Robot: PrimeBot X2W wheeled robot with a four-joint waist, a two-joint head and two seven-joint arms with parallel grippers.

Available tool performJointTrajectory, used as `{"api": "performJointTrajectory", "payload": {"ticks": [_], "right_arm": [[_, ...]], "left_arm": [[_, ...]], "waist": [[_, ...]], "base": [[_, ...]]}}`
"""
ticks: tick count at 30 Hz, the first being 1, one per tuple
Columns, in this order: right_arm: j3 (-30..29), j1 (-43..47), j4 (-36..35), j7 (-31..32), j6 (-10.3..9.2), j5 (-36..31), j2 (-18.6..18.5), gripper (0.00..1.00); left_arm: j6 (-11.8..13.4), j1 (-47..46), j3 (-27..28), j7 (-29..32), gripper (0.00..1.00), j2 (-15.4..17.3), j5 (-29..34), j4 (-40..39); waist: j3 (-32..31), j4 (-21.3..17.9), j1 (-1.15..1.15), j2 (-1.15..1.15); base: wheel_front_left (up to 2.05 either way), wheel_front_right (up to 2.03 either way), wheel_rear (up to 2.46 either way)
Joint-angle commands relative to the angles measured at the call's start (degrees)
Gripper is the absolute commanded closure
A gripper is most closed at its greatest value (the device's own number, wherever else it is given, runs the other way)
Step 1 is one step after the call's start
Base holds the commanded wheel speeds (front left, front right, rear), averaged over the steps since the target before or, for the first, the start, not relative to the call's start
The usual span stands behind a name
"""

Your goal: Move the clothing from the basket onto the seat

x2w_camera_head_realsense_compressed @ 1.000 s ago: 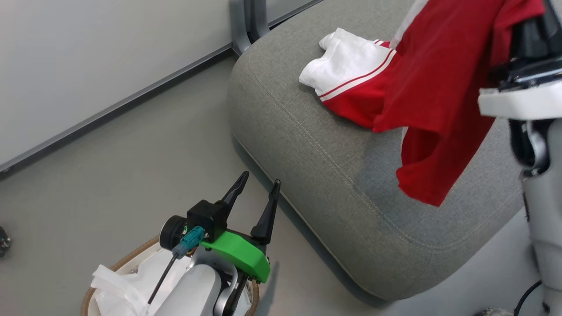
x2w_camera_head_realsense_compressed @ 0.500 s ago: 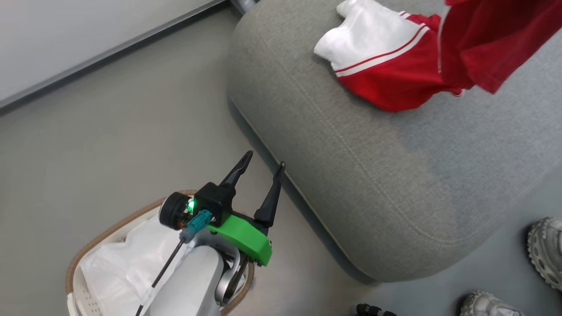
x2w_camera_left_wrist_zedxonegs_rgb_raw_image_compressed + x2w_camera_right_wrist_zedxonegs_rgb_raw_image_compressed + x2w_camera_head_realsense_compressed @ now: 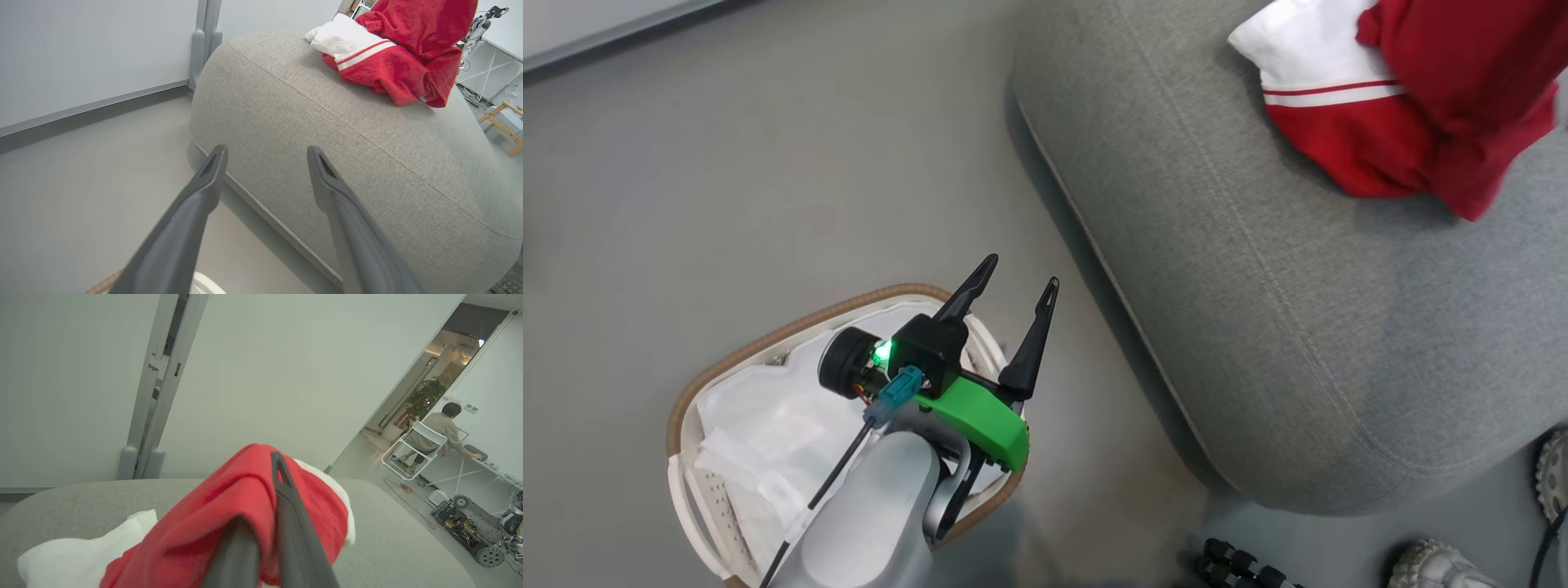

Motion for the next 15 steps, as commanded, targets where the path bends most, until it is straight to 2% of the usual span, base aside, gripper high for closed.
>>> {"api": "performJointTrajectory", "payload": {"ticks": [1,7,8,9,10,11,15], "right_arm": [[-0.45,2.28,1.34,-0.01,-0.07,0.24,0.84,1.00],[-1.89,9.95,8.29,-0.01,-0.08,1.60,4.71,1.00],[-2.48,11.32,8.72,-0.01,-0.08,2.06,5.24,0.91],[-2.79,12.35,8.81,-0.01,-0.08,2.17,5.52,0.65],[-3.15,13.60,8.81,-0.01,-0.08,2.25,5.89,0.47],[-3.70,14.50,8.48,-0.01,-0.08,2.58,6.15,0.02],[-5.62,18.93,7.00,-0.01,-0.08,3.42,6.86,0.00]], "left_arm": [[-0.25,-1.13,-0.10,-0.02,0.00,0.55,0.27,0.16],[-0.25,-0.89,-0.39,-0.03,0.00,0.82,-0.22,1.24],[-0.25,-0.48,-0.17,-0.03,0.00,0.78,-0.39,1.46],[-0.25,-0.12,-0.03,-0.03,0.00,0.74,-0.58,1.67],[-0.25,0.34,0.10,-0.02,0.00,0.71,-0.72,1.94],[-0.25,0.64,0.25,-0.02,0.00,0.67,-0.89,2.11],[-0.25,2.03,1.33,-0.02,0.00,0.45,-1.25,2.59]], "waist": [[2.02,2.09,-0.01,0.00],[1.32,2.61,-0.01,0.00],[0.80,2.57,-0.01,0.00],[0.41,2.52,-0.01,0.00],[-0.20,2.47,-0.01,0.00],[-0.65,2.44,-0.01,0.00],[-3.64,2.34,-0.01,0.00]], "base": [[0.00,0.00,0.00],[0.00,0.00,0.00],[0.00,0.00,0.00],[0.00,0.00,0.00],[0.00,0.00,0.00],[0.00,0.00,0.00],[0.00,0.00,0.00]]}}
